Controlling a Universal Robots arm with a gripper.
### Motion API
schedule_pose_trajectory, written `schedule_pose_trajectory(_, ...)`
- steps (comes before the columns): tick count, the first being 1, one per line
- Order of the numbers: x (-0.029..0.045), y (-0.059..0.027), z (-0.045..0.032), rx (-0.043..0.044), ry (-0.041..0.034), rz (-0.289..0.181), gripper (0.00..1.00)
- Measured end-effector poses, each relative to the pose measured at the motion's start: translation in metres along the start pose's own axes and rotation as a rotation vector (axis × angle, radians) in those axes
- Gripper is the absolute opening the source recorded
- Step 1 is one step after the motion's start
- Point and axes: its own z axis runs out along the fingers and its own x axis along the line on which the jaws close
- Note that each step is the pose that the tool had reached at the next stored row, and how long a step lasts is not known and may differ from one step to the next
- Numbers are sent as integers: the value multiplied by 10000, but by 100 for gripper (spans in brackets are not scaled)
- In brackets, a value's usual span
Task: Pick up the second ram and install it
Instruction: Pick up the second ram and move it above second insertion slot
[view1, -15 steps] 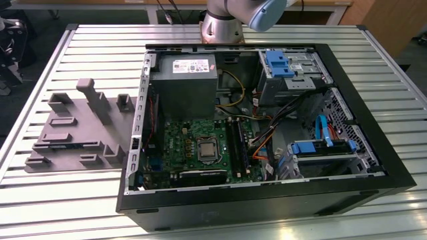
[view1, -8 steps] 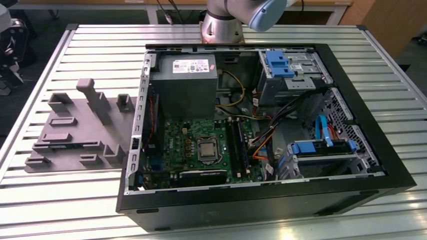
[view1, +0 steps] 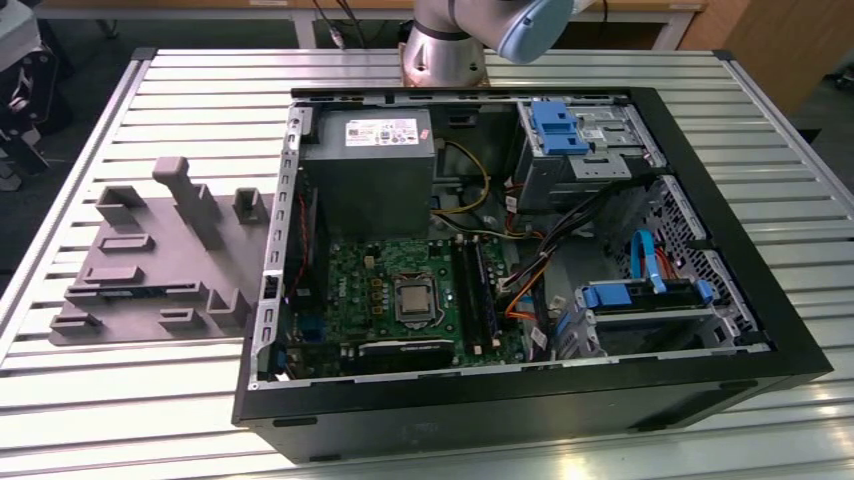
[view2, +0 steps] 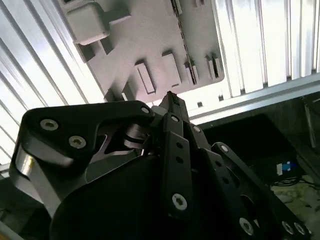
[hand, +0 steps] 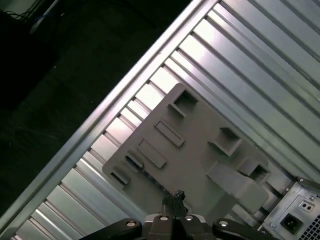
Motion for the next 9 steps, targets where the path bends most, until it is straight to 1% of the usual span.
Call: schedule_pose_trajectory(9,1,0,24,-32,34,-1537,11)
